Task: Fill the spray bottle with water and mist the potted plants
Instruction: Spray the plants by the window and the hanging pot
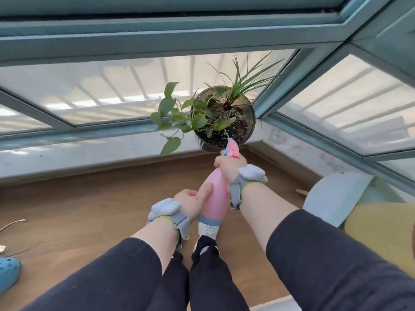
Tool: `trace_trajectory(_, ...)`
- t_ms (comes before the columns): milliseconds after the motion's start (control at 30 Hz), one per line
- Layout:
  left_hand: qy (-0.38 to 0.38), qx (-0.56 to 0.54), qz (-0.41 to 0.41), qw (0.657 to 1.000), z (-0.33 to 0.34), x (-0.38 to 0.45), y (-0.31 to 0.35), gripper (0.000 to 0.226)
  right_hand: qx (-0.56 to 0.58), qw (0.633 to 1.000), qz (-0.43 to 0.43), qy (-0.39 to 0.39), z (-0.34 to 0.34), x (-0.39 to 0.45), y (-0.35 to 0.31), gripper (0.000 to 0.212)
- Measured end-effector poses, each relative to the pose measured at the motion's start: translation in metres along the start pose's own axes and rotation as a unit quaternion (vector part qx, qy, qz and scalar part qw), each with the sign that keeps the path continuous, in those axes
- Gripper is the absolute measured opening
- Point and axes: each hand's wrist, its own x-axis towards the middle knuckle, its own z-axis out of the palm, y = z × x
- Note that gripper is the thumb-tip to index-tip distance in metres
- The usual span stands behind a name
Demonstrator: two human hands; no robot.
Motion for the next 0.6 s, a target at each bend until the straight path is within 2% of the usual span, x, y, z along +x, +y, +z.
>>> trace_trajectory(133,0.007,-0.021,-0.002,1.0,0.012,0.005,0.005,0.058,-0.036,0.999,-0.006,0.007,-0.008,0.0,-0.004,0.04)
trace_trajectory(300,0.002,-0.022,-0.011,1.0,0.023,0.012,0.003,0.068,-0.054,0.998,-0.035,-0.023,-0.014,0.006,-0.005,0.047)
trace_trajectory(467,-0.004,-0.025,-0.015,1.0,0.033,0.014,0.003,0.066,-0.093,0.993,-0.04,-0.054,-0.02,0.014,-0.004,0.026)
trace_trajectory(600,-0.003,-0.03,-0.015,0.999,0.039,0.013,0.004,0.066,-0.094,0.992,-0.045,-0.067,-0.025,0.021,-0.001,0.045)
